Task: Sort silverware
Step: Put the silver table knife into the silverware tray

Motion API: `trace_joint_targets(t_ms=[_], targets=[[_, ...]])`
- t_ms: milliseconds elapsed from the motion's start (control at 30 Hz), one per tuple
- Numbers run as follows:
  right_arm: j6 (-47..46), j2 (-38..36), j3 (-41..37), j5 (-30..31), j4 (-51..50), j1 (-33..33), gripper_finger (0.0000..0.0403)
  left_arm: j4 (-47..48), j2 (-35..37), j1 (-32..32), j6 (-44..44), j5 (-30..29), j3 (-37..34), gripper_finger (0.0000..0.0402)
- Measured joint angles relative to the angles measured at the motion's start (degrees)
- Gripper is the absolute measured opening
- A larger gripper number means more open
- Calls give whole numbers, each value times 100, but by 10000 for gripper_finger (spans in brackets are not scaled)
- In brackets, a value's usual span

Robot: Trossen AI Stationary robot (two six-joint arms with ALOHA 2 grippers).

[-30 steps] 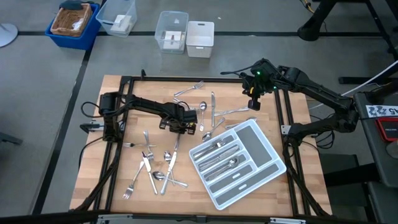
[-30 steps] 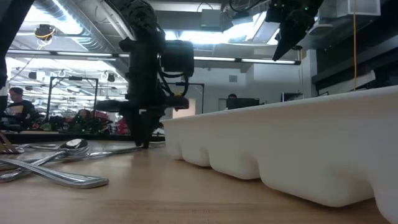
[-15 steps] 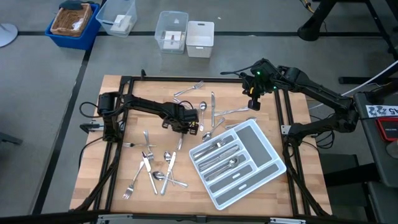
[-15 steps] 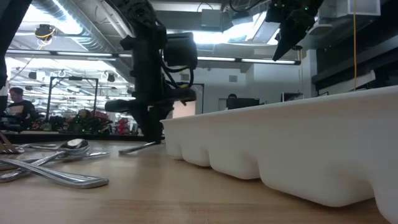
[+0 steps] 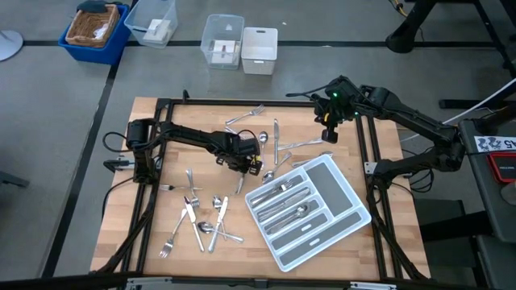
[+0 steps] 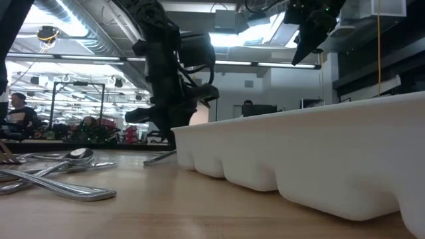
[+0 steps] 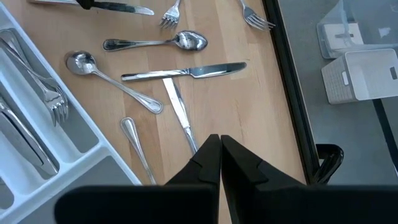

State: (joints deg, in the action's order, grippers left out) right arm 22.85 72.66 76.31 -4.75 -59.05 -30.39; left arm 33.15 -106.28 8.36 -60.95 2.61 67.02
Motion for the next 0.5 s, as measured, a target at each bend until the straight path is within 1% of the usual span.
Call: trace_joint_targets(t_ms=[500], targets=[[2, 0, 0, 0, -4, 0, 14, -2, 2, 287, 1174, 1040, 0, 40]])
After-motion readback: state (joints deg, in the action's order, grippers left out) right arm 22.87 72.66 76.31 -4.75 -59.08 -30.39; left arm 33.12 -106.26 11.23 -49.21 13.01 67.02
